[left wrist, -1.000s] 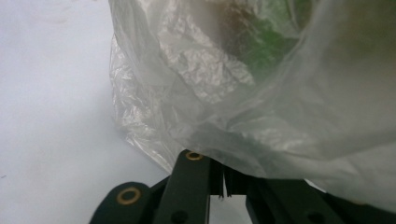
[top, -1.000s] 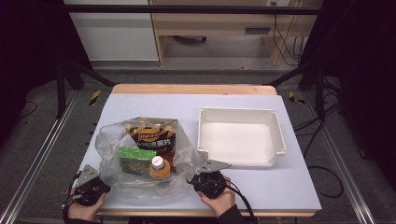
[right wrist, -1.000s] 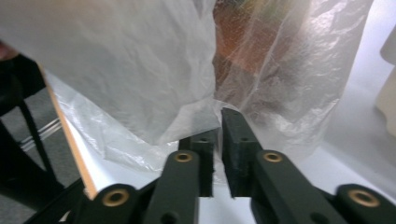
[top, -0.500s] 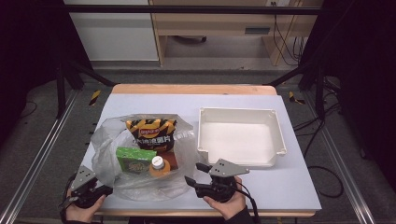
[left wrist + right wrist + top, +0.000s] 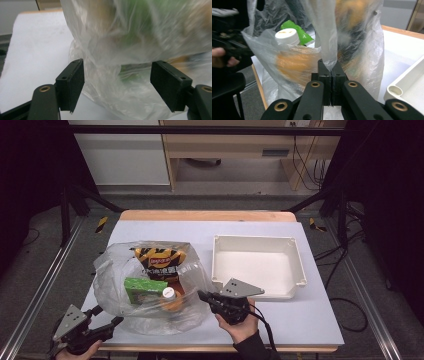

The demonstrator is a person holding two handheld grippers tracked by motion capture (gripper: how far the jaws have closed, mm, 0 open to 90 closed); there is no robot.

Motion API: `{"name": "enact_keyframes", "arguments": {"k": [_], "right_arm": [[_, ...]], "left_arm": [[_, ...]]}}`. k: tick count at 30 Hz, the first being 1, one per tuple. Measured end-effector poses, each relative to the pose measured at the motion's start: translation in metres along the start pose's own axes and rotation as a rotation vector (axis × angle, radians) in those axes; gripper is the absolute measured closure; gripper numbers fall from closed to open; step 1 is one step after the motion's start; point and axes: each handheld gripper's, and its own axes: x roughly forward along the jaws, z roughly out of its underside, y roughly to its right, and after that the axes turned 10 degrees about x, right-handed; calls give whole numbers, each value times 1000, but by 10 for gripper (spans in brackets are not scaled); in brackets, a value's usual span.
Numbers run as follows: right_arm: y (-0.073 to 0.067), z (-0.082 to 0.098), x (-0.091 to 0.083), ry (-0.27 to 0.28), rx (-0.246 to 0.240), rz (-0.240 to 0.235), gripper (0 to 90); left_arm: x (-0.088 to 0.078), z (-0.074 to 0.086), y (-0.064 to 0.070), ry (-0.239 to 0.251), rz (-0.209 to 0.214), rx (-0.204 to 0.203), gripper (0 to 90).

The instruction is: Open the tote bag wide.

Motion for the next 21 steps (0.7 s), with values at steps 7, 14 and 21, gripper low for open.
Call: {"name": "enact_keyframes", "arguments": {"k": [7, 14, 21], "right_arm": [[3, 0, 4, -11, 8, 26, 900], [3, 0, 9, -20, 13, 30, 900], [3, 0, 7, -23, 8, 34, 900]], "left_arm": [[-18, -25, 5, 92, 11, -7, 270], [-13, -50, 8, 101, 36, 34, 274], [6, -55, 0, -34, -5, 31, 630]]}}
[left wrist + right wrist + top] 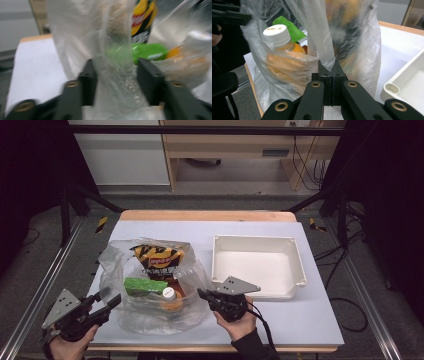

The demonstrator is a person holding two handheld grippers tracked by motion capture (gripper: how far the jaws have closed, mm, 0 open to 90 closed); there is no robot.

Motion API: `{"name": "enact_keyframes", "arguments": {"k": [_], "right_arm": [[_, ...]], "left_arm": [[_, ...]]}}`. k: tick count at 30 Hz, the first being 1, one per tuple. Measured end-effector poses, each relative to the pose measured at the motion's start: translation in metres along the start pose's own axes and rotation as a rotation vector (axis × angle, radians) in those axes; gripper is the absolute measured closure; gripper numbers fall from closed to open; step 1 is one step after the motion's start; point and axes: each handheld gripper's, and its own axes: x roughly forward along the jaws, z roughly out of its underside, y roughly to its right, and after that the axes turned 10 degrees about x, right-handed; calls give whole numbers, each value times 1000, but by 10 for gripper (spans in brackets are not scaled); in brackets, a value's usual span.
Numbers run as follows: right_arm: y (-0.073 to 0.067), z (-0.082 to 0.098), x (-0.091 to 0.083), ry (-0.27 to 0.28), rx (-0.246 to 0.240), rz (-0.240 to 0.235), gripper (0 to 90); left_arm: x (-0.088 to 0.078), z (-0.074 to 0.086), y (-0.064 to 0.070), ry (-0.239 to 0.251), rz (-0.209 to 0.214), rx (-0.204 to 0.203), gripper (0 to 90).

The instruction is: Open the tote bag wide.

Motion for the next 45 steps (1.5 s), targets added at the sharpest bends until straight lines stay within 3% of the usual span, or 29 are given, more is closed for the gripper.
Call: {"name": "enact_keyframes", "arguments": {"k": [3, 7, 11, 14, 21, 26, 30, 35, 38, 43, 45], "right_arm": [[1, 2, -2, -7, -5, 4, 900], [2, 9, -5, -26, -2, -6, 898], [4, 21, -4, -54, 14, -10, 896], [7, 30, 1, -95, 18, 12, 897], [17, 46, 12, -147, 57, 47, 895], [21, 58, 24, -197, 54, 87, 888], [24, 66, 32, -225, 63, 101, 885], [25, 71, 41, -244, 48, 121, 877], [25, 76, 47, -261, 46, 128, 866], [26, 75, 44, -254, 42, 119, 759], [26, 73, 38, -240, 39, 106, 674]], "left_arm": [[5, 6, 1, -53, 10, -14, 817], [11, 16, 3, -89, 26, -12, 891], [21, 25, 8, -129, 38, -16, 894], [26, 30, 12, -162, 34, -4, 894], [37, 45, 11, -214, 36, -38, 891], [47, 54, 16, -277, 20, -5, 869], [51, 59, 16, -292, 13, -3, 850], [59, 65, 18, -320, 1, 48, 816], [60, 65, 18, -322, 3, 56, 797], [61, 67, 18, -325, 2, 63, 768], [61, 67, 18, -321, -1, 61, 745]]}}
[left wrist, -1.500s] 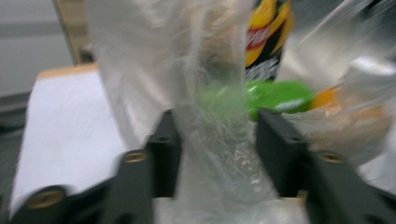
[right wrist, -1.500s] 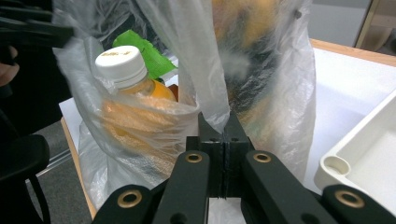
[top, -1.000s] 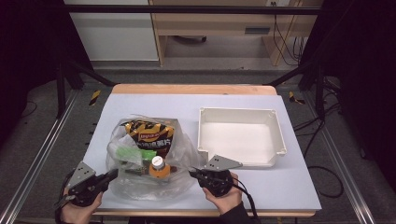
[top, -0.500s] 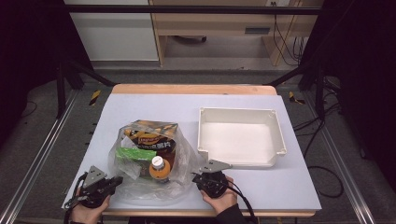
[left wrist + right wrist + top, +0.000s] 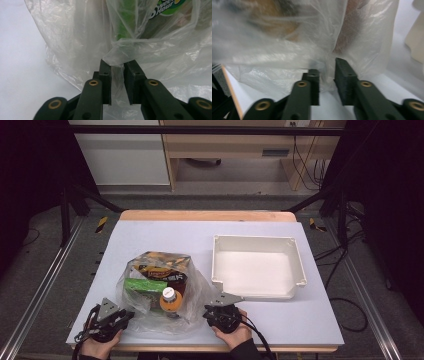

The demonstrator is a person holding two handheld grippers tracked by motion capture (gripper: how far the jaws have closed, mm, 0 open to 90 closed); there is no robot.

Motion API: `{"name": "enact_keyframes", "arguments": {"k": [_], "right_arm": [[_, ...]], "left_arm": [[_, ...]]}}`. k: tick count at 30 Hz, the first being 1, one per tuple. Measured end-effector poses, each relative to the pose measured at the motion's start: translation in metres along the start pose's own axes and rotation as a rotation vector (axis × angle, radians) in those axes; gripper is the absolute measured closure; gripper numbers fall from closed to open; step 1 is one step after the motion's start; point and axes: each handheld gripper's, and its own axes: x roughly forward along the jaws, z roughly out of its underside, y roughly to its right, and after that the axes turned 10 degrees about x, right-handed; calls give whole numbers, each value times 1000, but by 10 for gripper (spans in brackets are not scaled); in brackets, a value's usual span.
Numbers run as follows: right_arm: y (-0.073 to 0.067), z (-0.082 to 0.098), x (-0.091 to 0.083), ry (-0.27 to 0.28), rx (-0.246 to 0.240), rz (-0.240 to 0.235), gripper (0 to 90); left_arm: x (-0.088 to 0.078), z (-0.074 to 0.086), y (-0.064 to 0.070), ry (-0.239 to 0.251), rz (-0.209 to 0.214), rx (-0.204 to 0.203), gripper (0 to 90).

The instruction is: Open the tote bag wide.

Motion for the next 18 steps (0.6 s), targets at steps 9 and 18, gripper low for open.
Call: {"name": "enact_keyframes", "arguments": {"k": [9, 18], "right_arm": [[3, -5, -49, 173, -8, -71, 434], [-15, -31, -89, 317, -41, -113, 305]], "left_arm": [[0, 0, 0, -3, 0, 3, 717], [1, 1, -1, -5, 2, -1, 705]]}}
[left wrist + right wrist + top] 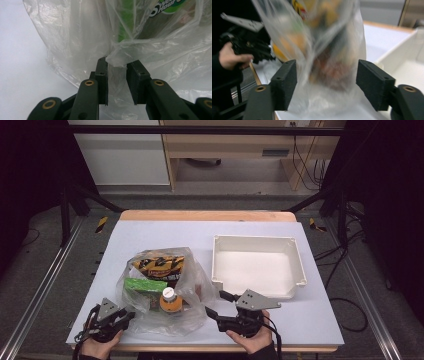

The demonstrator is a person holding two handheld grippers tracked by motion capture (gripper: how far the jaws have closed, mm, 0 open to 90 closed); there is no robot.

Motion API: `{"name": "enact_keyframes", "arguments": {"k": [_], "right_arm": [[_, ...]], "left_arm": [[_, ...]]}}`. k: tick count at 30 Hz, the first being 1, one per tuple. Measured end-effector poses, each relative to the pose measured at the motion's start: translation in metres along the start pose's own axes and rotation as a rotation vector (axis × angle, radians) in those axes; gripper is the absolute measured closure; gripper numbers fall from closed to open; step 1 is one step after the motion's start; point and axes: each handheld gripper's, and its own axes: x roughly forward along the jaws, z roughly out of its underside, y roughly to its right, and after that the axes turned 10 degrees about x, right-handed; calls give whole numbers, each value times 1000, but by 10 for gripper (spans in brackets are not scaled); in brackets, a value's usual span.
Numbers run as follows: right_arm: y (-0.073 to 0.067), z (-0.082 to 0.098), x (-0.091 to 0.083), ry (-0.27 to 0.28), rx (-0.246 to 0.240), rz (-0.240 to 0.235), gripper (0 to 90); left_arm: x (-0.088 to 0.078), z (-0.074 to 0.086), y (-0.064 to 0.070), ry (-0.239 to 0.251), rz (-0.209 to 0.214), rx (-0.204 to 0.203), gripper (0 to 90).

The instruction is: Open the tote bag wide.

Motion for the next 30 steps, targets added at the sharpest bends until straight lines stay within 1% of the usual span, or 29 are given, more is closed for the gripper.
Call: {"name": "enact_keyframes", "arguments": {"k": [3, 5, 7, 8, 10, 13, 14, 16, 18, 20, 22, 23, 24, 25, 27, 29, 30], "right_arm": [[-9, -18, -7, 55, -22, -24, 278], [-14, -31, -10, 97, -36, -35, 281], [-15, -42, -11, 121, -46, -17, 288], [-14, -48, -10, 136, -50, -9, 298], [-11, -61, -4, 151, -39, 4, 307], [-8, -81, 9, 180, -13, 9, 313], [-8, -87, 14, 178, -3, 3, 312], [-11, -97, 25, 169, -11, 1, 311], [-13, -102, 37, 133, -22, 10, 314], [-14, -99, 46, 89, -39, 18, 340], [-14, -90, 52, 45, -70, 47, 383], [-12, -85, 55, 33, -66, 47, 417], [-10, -80, 56, 14, -60, 45, 448], [-7, -76, 58, -8, -52, 45, 475], [-2, -68, 60, -42, -49, 54, 551], [3, -63, 61, -57, -40, 63, 620], [5, -61, 61, -63, -38, 64, 669]], "left_arm": [[0, 0, 0, -2, 0, 1, 703], [0, 0, 0, -2, 1, 1, 701], [0, 0, 0, -2, 0, 3, 699], [0, 0, 0, -2, 0, 3, 697], [0, 0, 0, 0, 0, 3, 693], [0, 0, -1, 0, 1, 1, 687], [0, 0, -1, 1, 1, 1, 683], [0, 0, -1, 1, 1, 1, 676], [0, 0, -1, 2, 0, 4, 668], [-1, 0, -1, 2, 2, 2, 653], [-2, 0, -2, 5, 1, 4, 631], [-4, 0, -3, 7, 4, 5, 609], [-5, 0, -4, 18, -2, 5, 585], [-7, 1, -6, 33, -4, -4, 562], [-12, 1, -9, 66, 9, -26, 511], [-16, 0, -10, 100, 19, -35, 467], [-18, -1, -11, 119, 22, -36, 448]]}}
